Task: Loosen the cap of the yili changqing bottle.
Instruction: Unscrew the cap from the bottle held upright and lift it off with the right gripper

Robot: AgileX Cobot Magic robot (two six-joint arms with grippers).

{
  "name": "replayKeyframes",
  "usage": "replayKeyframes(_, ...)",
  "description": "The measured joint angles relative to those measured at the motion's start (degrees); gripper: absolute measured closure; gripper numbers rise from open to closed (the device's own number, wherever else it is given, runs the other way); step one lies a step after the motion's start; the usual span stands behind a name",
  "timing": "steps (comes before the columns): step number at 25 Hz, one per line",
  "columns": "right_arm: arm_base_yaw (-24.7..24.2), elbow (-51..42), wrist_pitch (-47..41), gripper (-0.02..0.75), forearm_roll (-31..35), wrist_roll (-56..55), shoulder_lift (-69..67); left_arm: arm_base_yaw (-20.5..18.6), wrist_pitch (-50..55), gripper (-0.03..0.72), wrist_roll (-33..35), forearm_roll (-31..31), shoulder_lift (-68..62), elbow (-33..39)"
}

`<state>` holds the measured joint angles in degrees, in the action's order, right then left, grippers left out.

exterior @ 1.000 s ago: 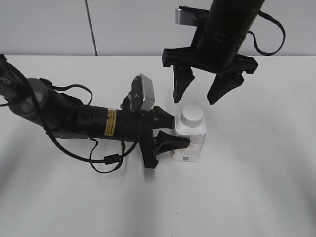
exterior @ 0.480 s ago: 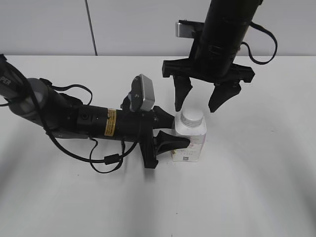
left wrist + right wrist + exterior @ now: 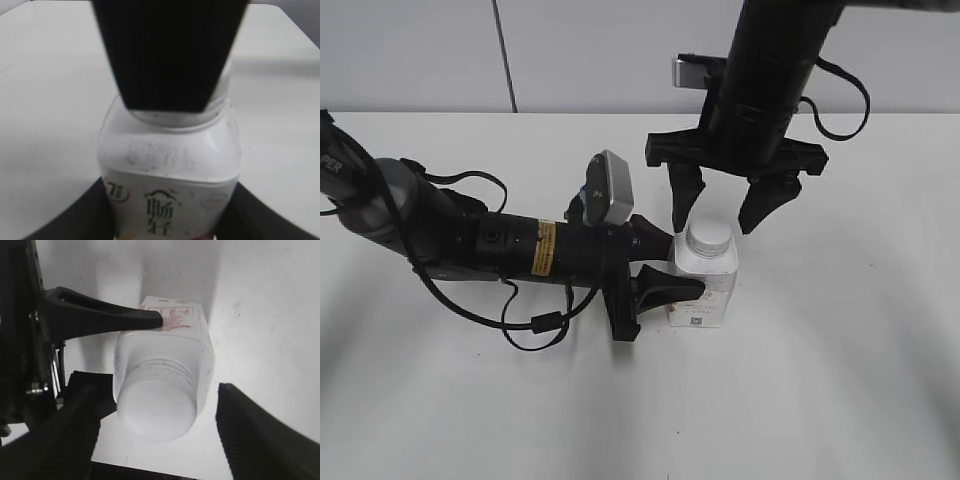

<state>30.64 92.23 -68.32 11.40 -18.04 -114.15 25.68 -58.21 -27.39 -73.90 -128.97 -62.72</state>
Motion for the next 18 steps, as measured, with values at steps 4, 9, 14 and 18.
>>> replayKeyframes(4, 0.0, 0.0, 0.05, 0.204, 0.0, 0.0, -0.62, 0.0, 0.0, 0.344, 0.0, 0.0, 0.0, 0.0)
replayKeyframes(9, 0.0, 0.0, -0.26, 0.234, 0.0, 0.0, -0.8, 0.0, 0.0, 0.342, 0.0, 0.0, 0.0, 0.0)
replayKeyframes(14, 0.0, 0.0, -0.5, 0.236, -0.01, 0.0, -1.13, 0.0, 0.0, 0.329, 0.0, 0.0, 0.0, 0.0)
replayKeyframes(18, 0.0, 0.0, -0.56, 0.237, -0.06, 0.0, -1.13, 0.0, 0.0, 0.311, 0.0, -0.02, 0.0, 0.0)
